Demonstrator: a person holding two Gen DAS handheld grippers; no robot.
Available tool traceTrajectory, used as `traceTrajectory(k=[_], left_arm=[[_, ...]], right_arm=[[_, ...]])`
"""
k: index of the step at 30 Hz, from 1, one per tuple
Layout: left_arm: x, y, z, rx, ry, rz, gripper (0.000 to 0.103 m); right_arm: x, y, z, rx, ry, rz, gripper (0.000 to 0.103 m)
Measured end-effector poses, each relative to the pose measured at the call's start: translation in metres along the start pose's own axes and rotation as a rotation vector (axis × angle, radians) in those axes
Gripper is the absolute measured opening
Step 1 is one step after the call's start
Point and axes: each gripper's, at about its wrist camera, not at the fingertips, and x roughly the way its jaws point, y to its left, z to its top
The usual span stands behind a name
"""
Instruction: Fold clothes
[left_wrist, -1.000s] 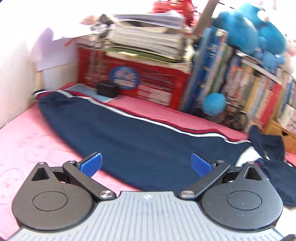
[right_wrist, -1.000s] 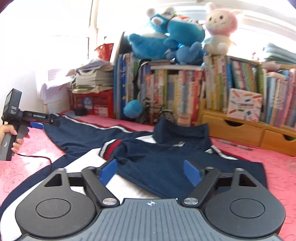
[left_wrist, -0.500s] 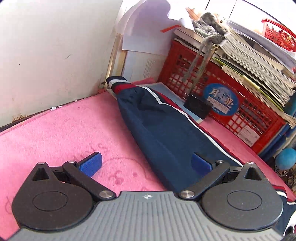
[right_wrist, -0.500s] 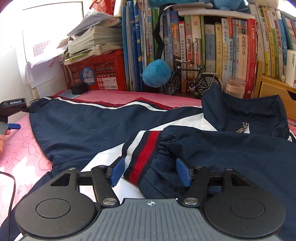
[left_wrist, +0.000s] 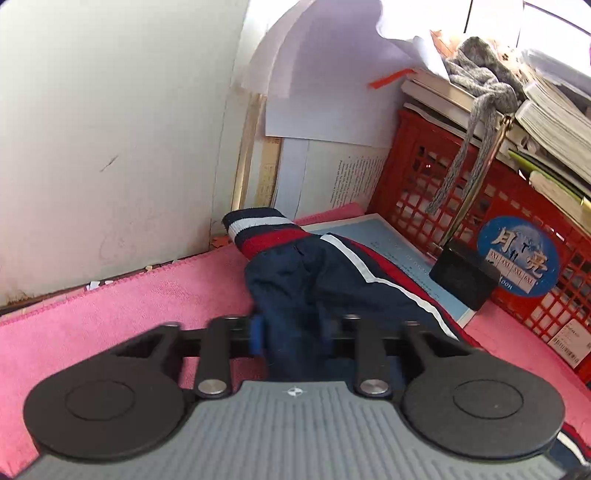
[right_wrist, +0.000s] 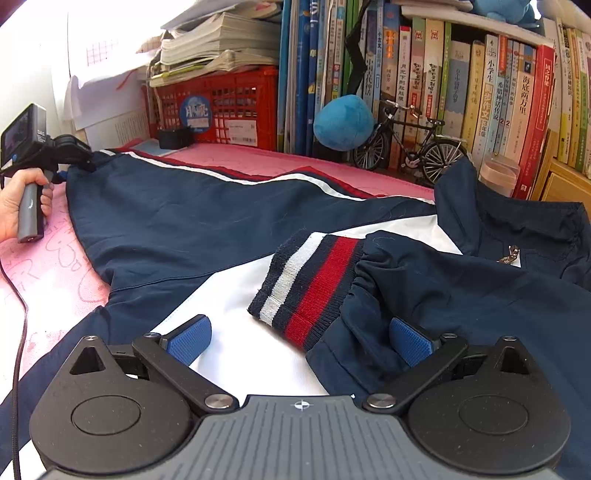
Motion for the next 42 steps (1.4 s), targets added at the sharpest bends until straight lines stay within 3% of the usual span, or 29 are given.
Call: traceTrajectory(k=[4,8,11,13,16,20,23,26,28,30,32,33,36,38,40,41,42], left_arm=[[-0.024,-0.005,-0.005,0.057,-0.087,-0.044,0.003],[-0.071,-0.022,-0.001,0.109,-0.165,-0.213,0.003],[-0.119,-0.054,-0.008,0.233,-0.243,-0.341,0.003],[-0.144,-0.083,-0.046,0.349,-0.202,-0.398,0.003],[-0.181,-0.127,-0.104,0.523,-0.137,-0.481,0.004],[-0.23,-0.185,-0.18,0.755,-0.047,-0.589,0.011],[-0.267,-0.229,-0.237,0.928,0.023,-0.668,0.015],[-0.283,-0.238,-0.279,1.032,0.006,-0.66,0.014],[-0.295,-0.226,-0.277,1.023,-0.029,-0.663,0.019],[-0.3,-0.208,-0.259,0.946,-0.002,-0.704,0.028],[-0.302,-0.189,-0.242,0.878,0.013,-0.718,0.05],[-0.302,-0.18,-0.235,0.85,0.014,-0.713,0.054],[-0.297,-0.151,-0.222,0.801,0.011,-0.665,0.054],[-0.291,-0.136,-0.215,0.77,0.022,-0.63,0.055],[-0.284,-0.124,-0.207,0.74,0.032,-0.593,0.055],[-0.28,-0.119,-0.204,0.726,0.031,-0.572,0.056],[-0.276,-0.115,-0.2,0.713,0.03,-0.552,0.058]], right_arm=[[0.0,0.0,0.0,0.0,0.0,0.0,0.103],[-0.001,0.0,0.0,0.0,-0.001,0.0,0.103],[-0.001,-0.001,0.0,0.004,-0.004,0.001,0.103],[-0.003,-0.002,0.0,0.021,-0.013,-0.029,0.103],[-0.019,-0.016,-0.006,0.155,-0.068,-0.169,0.1],[-0.077,-0.07,-0.042,0.427,-0.133,-0.173,0.1],[-0.116,-0.104,-0.068,0.489,-0.132,-0.264,0.102],[-0.141,-0.13,-0.09,0.543,-0.135,-0.312,0.102],[-0.147,-0.14,-0.099,0.6,-0.153,-0.271,0.102],[-0.145,-0.144,-0.1,0.635,-0.167,-0.219,0.102],[-0.136,-0.141,-0.094,0.647,-0.177,-0.146,0.103],[-0.131,-0.138,-0.089,0.647,-0.182,-0.105,0.102],[-0.106,-0.126,-0.075,0.67,-0.168,0.04,0.103],[-0.087,-0.117,-0.063,0.681,-0.133,0.06,0.103],[-0.075,-0.107,-0.053,0.648,-0.115,0.002,0.078],[-0.072,-0.102,-0.047,0.625,-0.108,-0.036,0.036],[-0.077,-0.101,-0.043,0.598,-0.116,-0.058,0.018]])
